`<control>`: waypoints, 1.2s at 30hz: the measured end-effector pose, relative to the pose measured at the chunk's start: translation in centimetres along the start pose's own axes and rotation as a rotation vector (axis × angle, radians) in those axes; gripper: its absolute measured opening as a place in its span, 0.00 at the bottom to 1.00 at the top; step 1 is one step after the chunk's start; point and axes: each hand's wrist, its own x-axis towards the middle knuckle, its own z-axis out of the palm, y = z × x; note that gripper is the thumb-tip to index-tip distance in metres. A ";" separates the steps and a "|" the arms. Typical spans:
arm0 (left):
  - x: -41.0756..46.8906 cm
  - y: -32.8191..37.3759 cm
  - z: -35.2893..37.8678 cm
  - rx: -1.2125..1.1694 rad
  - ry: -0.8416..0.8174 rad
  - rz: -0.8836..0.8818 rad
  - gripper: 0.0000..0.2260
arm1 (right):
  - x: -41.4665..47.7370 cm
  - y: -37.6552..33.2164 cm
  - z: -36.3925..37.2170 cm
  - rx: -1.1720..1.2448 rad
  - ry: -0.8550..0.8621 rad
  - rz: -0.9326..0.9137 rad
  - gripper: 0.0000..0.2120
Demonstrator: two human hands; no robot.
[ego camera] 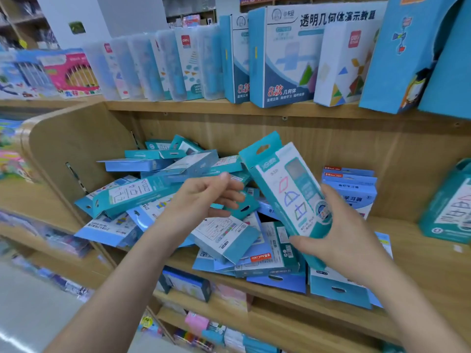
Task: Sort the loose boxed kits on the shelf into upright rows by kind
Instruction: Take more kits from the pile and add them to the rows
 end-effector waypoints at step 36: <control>-0.1 -3.1 0.2 -0.586 0.440 -0.118 0.10 | -1.4 4.9 -1.2 -0.415 -0.280 0.139 0.50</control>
